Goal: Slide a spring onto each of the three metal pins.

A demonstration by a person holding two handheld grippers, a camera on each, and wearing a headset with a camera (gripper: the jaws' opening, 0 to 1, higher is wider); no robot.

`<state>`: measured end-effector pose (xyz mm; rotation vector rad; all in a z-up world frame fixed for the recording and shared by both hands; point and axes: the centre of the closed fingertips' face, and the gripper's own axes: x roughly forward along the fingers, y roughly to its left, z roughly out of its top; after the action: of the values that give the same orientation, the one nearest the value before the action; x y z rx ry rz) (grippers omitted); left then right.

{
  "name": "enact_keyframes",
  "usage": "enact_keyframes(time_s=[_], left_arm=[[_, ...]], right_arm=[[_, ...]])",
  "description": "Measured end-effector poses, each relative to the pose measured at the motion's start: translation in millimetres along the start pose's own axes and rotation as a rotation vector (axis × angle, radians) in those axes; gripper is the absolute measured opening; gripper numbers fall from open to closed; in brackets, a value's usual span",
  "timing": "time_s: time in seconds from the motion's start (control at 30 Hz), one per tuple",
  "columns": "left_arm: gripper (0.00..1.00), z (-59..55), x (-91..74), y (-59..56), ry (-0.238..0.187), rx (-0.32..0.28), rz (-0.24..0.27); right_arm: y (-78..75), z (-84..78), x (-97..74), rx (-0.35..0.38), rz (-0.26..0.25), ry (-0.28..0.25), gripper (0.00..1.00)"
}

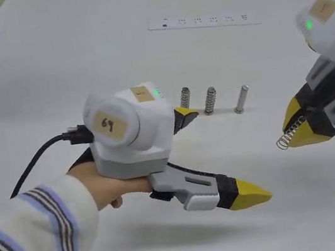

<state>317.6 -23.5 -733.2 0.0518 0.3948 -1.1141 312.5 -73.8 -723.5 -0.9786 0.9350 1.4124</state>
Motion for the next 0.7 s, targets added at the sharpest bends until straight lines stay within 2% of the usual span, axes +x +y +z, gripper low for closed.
enact_keyframes(time_s=[0.13,0.37,0.7], left_arm=[[0.98,-0.6,0.9,0.5,0.002,-0.014,-0.001],[0.98,-2.5,2.5,5.0,0.008,-0.044,0.018],[0.98,-3.0,4.1,8.0,0.010,-0.050,0.028]], right_arm=[[-8.1,1.0,-6.6,0.002,-0.013,-0.002,0.08],[-27.1,-0.6,-18.6,-0.013,-0.043,0.027,0.08],[-54.2,-2.8,-31.4,-0.042,-0.079,0.066,0.08]])
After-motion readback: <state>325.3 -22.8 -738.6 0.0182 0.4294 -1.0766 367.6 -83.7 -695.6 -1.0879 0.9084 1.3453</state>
